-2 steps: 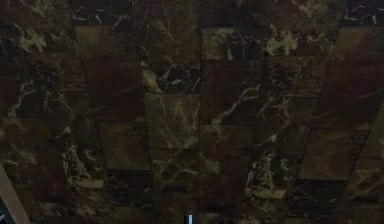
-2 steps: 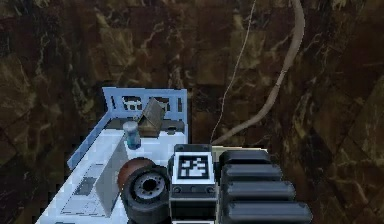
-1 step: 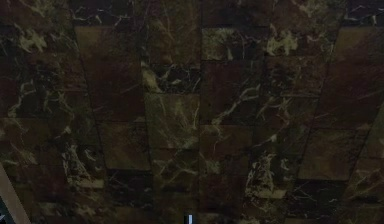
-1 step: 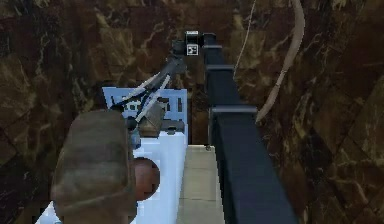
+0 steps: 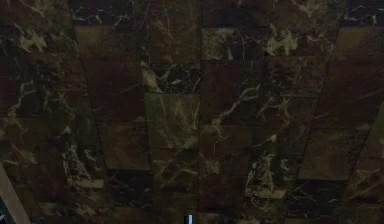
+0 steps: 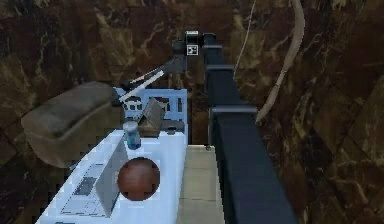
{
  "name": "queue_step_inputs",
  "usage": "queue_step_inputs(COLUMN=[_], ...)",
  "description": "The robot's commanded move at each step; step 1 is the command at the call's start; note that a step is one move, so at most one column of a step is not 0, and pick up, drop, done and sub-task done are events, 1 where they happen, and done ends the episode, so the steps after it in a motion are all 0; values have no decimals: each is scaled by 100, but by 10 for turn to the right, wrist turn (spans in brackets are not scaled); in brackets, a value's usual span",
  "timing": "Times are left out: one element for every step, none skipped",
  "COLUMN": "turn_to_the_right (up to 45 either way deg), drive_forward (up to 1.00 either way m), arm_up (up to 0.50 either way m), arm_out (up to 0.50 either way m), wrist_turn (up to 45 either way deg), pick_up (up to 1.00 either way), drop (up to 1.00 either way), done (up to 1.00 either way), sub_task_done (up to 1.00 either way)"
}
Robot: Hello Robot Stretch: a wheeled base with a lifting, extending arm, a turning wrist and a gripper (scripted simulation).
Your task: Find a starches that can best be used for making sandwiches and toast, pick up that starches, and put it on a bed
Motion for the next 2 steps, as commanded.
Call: queue_step_inputs(turn_to_the_right=[0, 0], drive_forward=[0, 0], arm_up=[-40, -32], arm_out=[0, 0], wrist_turn=[0, 0], pick_up=[0, 0], drop=[0, 0], done=[0, 0], sub_task_done=[0, 0])
